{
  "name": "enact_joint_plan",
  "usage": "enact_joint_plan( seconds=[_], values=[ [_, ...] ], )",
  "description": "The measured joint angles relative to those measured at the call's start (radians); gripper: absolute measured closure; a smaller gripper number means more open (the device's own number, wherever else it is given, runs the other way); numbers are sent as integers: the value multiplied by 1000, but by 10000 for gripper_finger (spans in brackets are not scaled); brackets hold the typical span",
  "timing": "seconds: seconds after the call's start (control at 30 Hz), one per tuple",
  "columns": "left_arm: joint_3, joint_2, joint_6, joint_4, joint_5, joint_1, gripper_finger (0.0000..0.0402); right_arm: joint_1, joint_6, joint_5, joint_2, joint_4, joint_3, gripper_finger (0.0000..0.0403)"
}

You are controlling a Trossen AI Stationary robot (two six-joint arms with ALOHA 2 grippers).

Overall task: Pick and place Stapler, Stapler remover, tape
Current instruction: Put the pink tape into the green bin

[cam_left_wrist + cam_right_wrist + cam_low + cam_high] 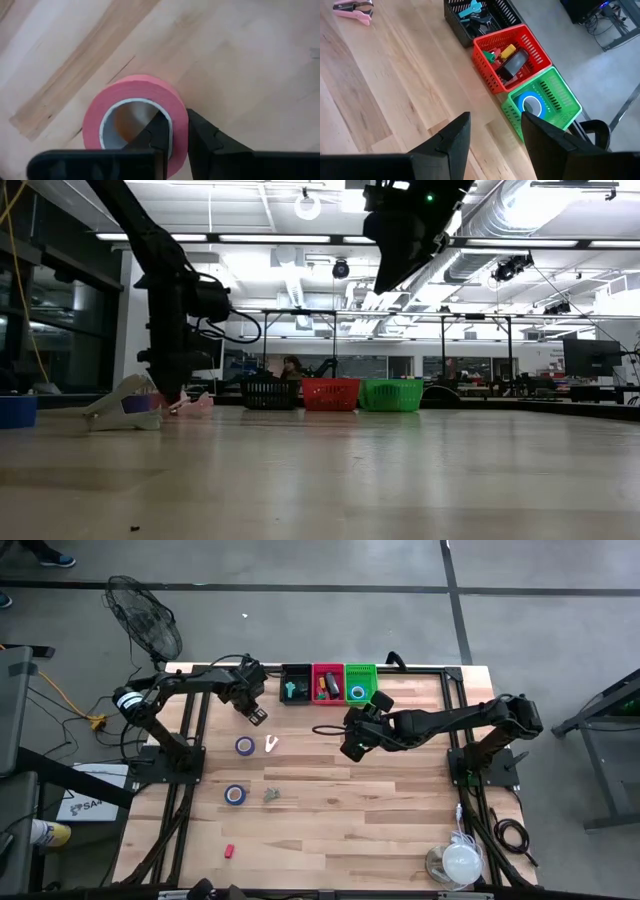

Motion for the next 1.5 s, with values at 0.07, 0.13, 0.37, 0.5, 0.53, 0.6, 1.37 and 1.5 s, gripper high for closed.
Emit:
enact_joint_plan(
  seconds=[0.07,0.13,0.37,0.5,0.53,0.6,1.37,1.5],
  values=[
    [-3,-9,27,-3,12,0,369,0,15,0,0,1,0,235],
    [-7,-29,50,-26,26,-2,367,0,21,4,10,13,0,235],
    [-7,-233,116,17,235,-14,367,-3,1,64,117,115,0,235],
    [-5,-389,170,84,498,-15,367,-3,-69,67,194,252,0,235],
    [-5,-422,183,96,570,-16,367,-3,-91,61,208,293,0,235],
    [-5,-482,206,126,711,-15,367,-3,-139,39,231,378,0,235],
    [-9,-657,289,367,1039,-274,367,-11,-592,-265,248,1241,0,236],
    [-9,-657,289,367,1027,-291,367,-13,-593,-300,248,1273,0,236]
  ],
)
